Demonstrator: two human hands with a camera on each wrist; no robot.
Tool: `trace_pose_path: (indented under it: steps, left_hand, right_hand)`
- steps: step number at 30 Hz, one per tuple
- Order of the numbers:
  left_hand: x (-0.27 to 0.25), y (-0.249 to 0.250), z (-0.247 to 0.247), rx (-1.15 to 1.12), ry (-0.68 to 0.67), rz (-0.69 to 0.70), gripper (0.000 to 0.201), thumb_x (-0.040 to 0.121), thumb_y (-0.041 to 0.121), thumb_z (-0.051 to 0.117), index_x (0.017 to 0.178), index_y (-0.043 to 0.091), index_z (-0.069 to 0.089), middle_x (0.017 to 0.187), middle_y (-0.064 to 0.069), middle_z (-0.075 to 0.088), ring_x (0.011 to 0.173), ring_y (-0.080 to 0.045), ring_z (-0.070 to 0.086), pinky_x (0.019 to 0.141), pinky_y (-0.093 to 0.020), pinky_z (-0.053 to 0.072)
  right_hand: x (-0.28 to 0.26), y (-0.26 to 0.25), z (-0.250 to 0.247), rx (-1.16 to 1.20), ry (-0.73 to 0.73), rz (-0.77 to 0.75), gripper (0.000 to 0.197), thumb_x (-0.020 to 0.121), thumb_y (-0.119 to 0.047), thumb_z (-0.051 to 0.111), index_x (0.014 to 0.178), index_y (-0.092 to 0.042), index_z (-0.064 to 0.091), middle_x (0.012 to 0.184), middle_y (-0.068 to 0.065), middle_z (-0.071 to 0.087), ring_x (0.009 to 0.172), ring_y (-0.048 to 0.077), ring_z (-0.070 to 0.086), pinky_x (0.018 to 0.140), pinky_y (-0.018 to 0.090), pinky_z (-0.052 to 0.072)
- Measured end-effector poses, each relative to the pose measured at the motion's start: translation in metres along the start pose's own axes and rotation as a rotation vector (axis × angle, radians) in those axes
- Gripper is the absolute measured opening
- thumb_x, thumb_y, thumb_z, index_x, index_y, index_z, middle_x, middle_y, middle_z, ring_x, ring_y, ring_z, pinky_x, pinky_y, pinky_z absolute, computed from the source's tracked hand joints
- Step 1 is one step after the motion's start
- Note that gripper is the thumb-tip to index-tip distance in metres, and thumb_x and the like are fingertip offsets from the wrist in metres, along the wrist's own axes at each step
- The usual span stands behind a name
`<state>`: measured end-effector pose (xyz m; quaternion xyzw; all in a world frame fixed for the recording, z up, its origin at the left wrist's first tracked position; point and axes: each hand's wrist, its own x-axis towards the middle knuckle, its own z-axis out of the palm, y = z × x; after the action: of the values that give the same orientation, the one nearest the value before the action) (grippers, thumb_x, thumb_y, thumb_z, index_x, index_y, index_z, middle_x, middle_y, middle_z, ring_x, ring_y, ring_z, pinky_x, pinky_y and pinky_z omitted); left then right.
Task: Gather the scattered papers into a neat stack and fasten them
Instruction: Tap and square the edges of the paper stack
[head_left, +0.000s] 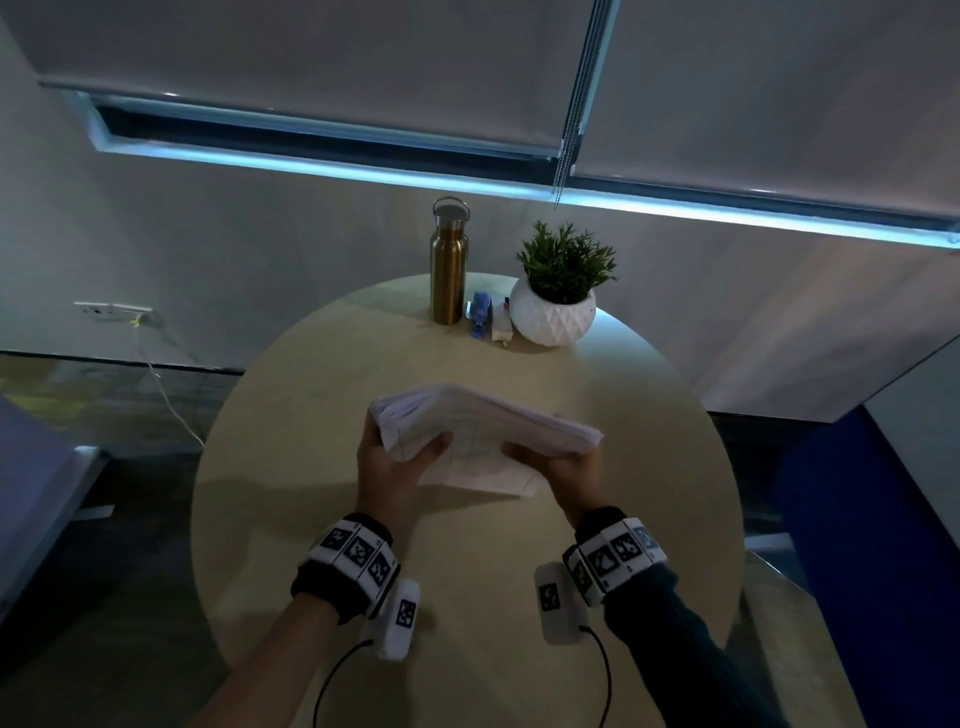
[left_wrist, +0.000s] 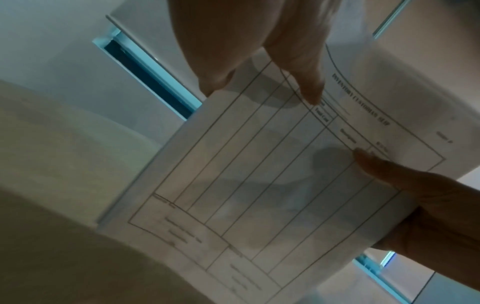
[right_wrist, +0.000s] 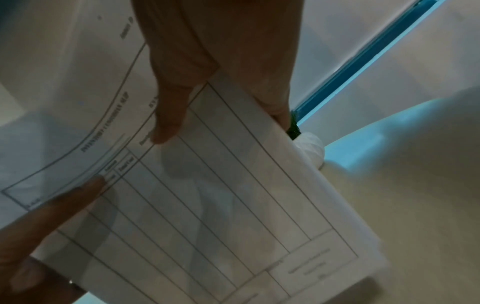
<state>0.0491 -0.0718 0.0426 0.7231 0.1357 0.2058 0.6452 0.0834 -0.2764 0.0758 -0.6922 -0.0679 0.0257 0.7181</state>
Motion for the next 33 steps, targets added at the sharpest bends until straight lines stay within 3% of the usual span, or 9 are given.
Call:
trace_pose_path:
  steps: [6,10,12,16,19,23,25,28,33]
  left_hand:
    - [0.005,-0.002,-0.006,0.001,-0.014,-0.040,0.042,0.077,0.010,0.073,0.114,0.004,0.055,0.108,-0.004,0.063,0.098,-0.013,0.062,0.085,-0.025,0.051]
    - [0.006,-0.002,-0.008,-0.009,0.008,-0.051,0.043,0.076,0.008,0.073,0.114,0.010,0.053,0.103,0.007,0.061,0.090,0.003,0.060,0.074,-0.009,0.048]
    - [-0.001,-0.010,-0.005,-0.002,-0.019,-0.154,0.049,0.075,0.008,0.074,0.119,0.009,0.052,0.105,0.002,0.060,0.094,-0.009,0.059,0.076,-0.016,0.049]
    - [-0.006,-0.039,-0.018,0.063,-0.110,-0.274,0.045,0.072,0.021,0.077,0.112,0.011,0.058,0.105,-0.010,0.066,0.099,-0.028,0.062,0.080,-0.036,0.053]
    - [-0.011,-0.038,-0.035,0.110,-0.150,-0.287,0.025,0.069,0.026,0.080,0.084,0.019,0.061,0.084,-0.003,0.069,0.079,-0.025,0.065,0.057,-0.015,0.052]
    - [-0.029,-0.045,-0.043,-0.085,0.051,-0.391,0.034,0.068,0.016,0.081,0.098,0.014,0.066,0.093,-0.005,0.070,0.084,-0.021,0.067,0.067,-0.027,0.057]
    - [-0.040,-0.056,-0.034,-0.299,0.163,-0.580,0.048,0.068,0.021,0.080,0.111,0.012,0.062,0.104,-0.012,0.070,0.093,-0.031,0.067,0.081,-0.046,0.056]
    - [-0.059,-0.075,-0.022,-0.312,0.185,-0.790,0.041,0.074,0.022,0.077,0.110,0.006,0.063,0.104,-0.017,0.068,0.089,-0.032,0.066,0.079,-0.046,0.055]
    - [-0.076,-0.097,-0.064,-0.036,0.050,-0.829,0.043,0.079,0.019,0.072,0.116,0.003,0.059,0.114,-0.020,0.065,0.099,-0.033,0.062,0.085,-0.043,0.049]
  right_hand:
    - [0.004,-0.003,0.002,-0.034,-0.027,-0.024,0.025,0.067,-0.001,0.080,0.090,-0.004,0.071,0.086,0.010,0.071,0.078,0.017,0.067,0.066,0.031,0.054]
    - [0.006,-0.003,0.000,-0.049,-0.070,-0.027,0.018,0.069,0.000,0.078,0.084,-0.006,0.071,0.078,0.000,0.071,0.073,0.011,0.067,0.063,0.023,0.053]
    - [0.006,0.007,0.003,-0.057,-0.014,0.019,0.022,0.069,0.001,0.078,0.080,-0.017,0.070,0.075,-0.007,0.071,0.069,0.003,0.067,0.062,0.019,0.053]
    - [0.014,0.008,0.003,-0.002,0.087,0.085,0.013,0.072,-0.006,0.077,0.077,-0.017,0.071,0.080,0.009,0.072,0.075,0.023,0.069,0.068,0.039,0.058]
    - [0.018,0.009,-0.007,0.187,0.214,0.125,0.009,0.074,-0.009,0.075,0.080,-0.010,0.069,0.069,-0.003,0.074,0.065,0.013,0.069,0.059,0.027,0.057]
    - [0.004,0.031,-0.019,0.378,0.325,0.306,0.066,0.035,-0.044,0.091,0.088,-0.012,0.067,0.084,0.003,0.072,0.077,0.020,0.069,0.068,0.036,0.061]
    - [-0.010,0.048,-0.015,0.431,0.336,0.441,0.067,0.048,-0.036,0.089,0.103,-0.007,0.063,0.103,0.013,0.068,0.093,0.031,0.066,0.079,0.046,0.058]
    - [-0.027,0.075,-0.018,0.430,0.378,0.640,0.046,0.079,-0.005,0.070,0.122,0.000,0.053,0.120,0.021,0.060,0.100,0.039,0.061,0.081,0.049,0.055]
    - [-0.047,0.101,-0.066,0.110,-0.047,0.907,0.108,0.008,-0.022,0.097,0.106,0.007,0.063,0.095,0.017,0.072,0.082,0.030,0.070,0.070,0.038,0.059]
